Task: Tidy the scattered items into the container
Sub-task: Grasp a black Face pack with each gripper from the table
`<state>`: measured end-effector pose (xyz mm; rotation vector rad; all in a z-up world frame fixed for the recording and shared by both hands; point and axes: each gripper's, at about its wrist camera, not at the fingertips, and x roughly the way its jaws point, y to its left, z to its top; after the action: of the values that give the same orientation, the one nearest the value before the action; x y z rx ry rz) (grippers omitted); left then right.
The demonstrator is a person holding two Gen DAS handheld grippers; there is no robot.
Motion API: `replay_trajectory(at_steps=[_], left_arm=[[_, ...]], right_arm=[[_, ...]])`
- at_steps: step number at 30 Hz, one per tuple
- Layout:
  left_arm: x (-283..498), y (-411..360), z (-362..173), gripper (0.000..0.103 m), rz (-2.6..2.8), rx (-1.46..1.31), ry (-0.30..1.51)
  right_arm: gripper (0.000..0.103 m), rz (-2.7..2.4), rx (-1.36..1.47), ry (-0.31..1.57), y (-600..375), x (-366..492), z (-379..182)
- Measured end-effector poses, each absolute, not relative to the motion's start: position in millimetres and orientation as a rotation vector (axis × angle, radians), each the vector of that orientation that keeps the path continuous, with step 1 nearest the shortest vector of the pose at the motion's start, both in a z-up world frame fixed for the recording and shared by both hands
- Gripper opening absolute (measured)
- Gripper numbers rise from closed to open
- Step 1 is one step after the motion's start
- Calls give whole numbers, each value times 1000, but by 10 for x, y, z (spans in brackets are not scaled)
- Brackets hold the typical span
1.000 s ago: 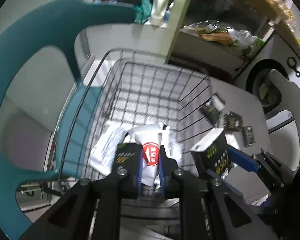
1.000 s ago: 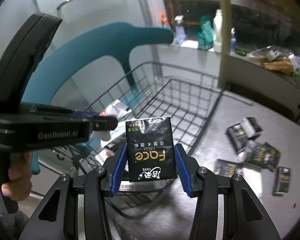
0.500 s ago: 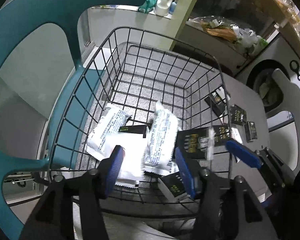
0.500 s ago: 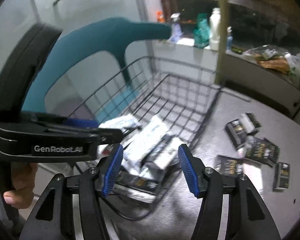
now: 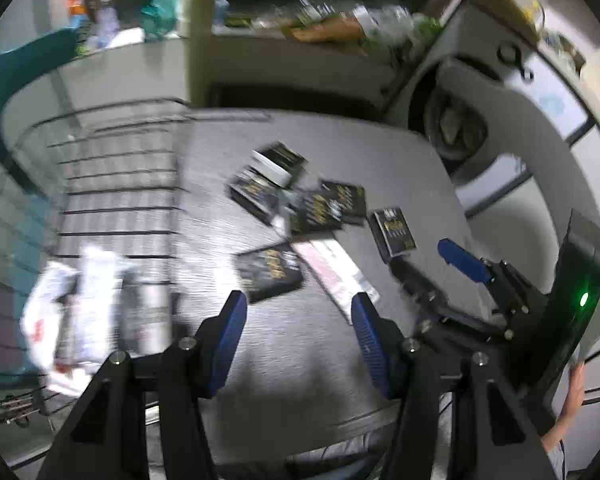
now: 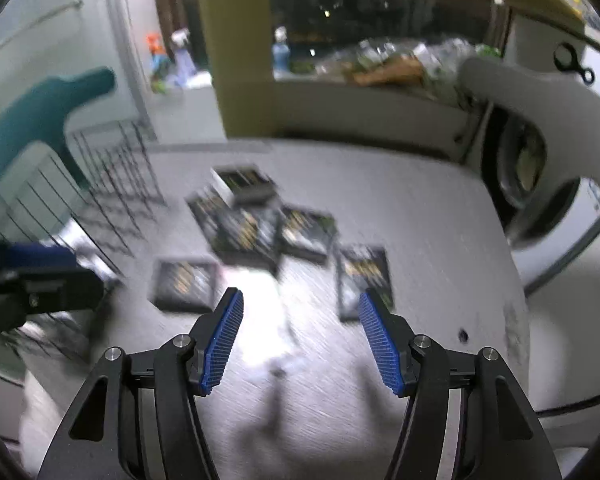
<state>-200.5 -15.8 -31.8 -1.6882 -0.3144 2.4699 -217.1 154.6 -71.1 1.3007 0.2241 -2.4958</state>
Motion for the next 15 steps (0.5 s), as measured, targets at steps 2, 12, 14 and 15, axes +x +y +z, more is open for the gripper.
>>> replay_trajectory(at_steps=[2,12,14,15], left_arm=[[-2137,24,-453,60,2457,-1690,-227],[-2501,51,-1031,61,2466,-1878,-145],[-2510,9,-1097,62,2476,-1912,-184],[-2517,6,-1122,63,2478,-1920,-195]], right_arm=[[61,-2511,1329,183,1696,-2244,-830],[61,-2509,1386,88,1797,-2770,-1158],[61,-2505,1388,78,1779,-2841,-1213],[61,-2508,1386,78,1764,-2874,-1237]])
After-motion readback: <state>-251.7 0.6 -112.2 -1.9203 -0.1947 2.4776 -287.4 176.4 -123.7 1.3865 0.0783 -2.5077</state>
